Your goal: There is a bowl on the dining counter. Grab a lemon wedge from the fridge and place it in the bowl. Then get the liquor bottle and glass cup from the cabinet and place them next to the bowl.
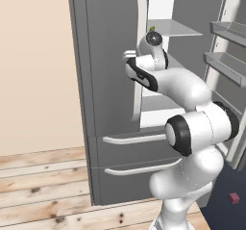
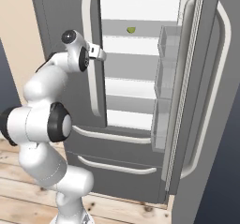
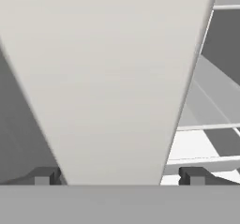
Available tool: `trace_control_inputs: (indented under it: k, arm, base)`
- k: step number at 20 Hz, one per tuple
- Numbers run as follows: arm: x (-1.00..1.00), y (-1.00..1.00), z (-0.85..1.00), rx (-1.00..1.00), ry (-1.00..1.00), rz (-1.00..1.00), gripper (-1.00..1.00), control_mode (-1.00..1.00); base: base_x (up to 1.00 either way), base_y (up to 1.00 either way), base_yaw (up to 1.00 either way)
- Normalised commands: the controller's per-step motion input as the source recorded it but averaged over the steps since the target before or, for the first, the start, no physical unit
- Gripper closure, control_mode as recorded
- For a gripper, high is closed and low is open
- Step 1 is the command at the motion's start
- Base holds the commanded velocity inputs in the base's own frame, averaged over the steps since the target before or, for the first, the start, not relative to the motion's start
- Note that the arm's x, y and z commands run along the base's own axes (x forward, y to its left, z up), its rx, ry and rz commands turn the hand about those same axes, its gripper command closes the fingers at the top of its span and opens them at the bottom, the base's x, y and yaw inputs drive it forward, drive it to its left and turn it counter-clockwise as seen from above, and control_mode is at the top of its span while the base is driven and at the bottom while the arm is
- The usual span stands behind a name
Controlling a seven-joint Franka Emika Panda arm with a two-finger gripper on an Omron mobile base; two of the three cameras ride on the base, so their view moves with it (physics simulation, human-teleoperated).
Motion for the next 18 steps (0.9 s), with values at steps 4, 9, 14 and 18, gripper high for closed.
trace_control_inputs:
  k: [4,9,14,18]
  arm:
    - [0.66,0.13,-0.03,0.02,0.0,0.0,1.0,-1.0]
    - [0.29,0.08,0.0,0.03,0.0,0.02,1.0,-1.0]
    - [-0.48,0.46,0.0,0.0,-0.06,0.13,1.0,-1.0]
    - [-0.99,0.76,0.0,0.0,-0.09,0.11,1.0,-1.0]
  base:
    - [0.0,0.0,0.0]
    - [0.0,0.0,0.0]
    - [0.0,0.0,0.0]
    - [0.0,0.0,0.0]
